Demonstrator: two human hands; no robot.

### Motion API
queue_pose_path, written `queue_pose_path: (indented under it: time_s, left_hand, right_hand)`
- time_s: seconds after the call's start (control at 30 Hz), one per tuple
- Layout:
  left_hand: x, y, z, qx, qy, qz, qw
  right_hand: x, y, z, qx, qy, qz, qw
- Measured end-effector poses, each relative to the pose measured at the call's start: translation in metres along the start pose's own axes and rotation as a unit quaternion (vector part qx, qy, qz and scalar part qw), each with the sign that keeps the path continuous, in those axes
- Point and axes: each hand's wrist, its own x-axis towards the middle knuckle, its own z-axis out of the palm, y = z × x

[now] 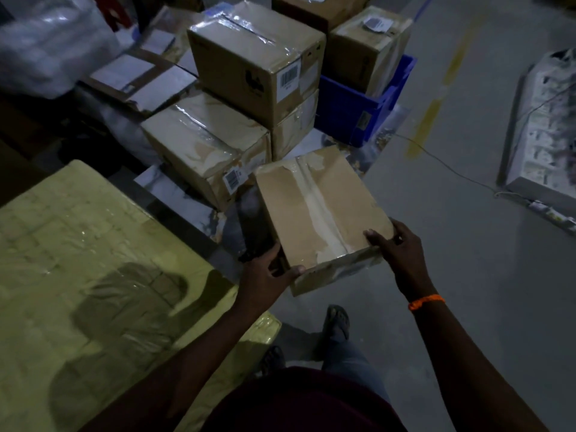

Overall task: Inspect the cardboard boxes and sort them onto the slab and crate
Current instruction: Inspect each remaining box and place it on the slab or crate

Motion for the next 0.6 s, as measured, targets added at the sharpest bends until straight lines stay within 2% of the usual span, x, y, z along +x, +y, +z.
queue_pose_path:
  time_s: [0.17,0.3,0.43,0.6]
  left_hand:
    - [-0.007,0.036,-0.006,-0.021,0.078,0.043,0.996]
    - [-0.009,0.066,-0.029,-0.014,0.139,0.108,0.984]
    - [-0.018,0.083,-0.062,0.001,0.202,0.153,0.968]
    - [-0.027,0.09,-0.101,0.004,0.282,0.116,0.952]
  right_hand:
    - [-0.008,-0.046,-0.014,0.057,0.026,-0.047,0.997]
    - [-0.012,-0.091,-0.012,0.109,0.045,-0.079,0.99]
    - [-0.009,-0.134,0.01,0.143,0.004,-0.108,0.984]
    - [0.014,-0.185,0.061,0.15,-0.063,-0.149,0.975]
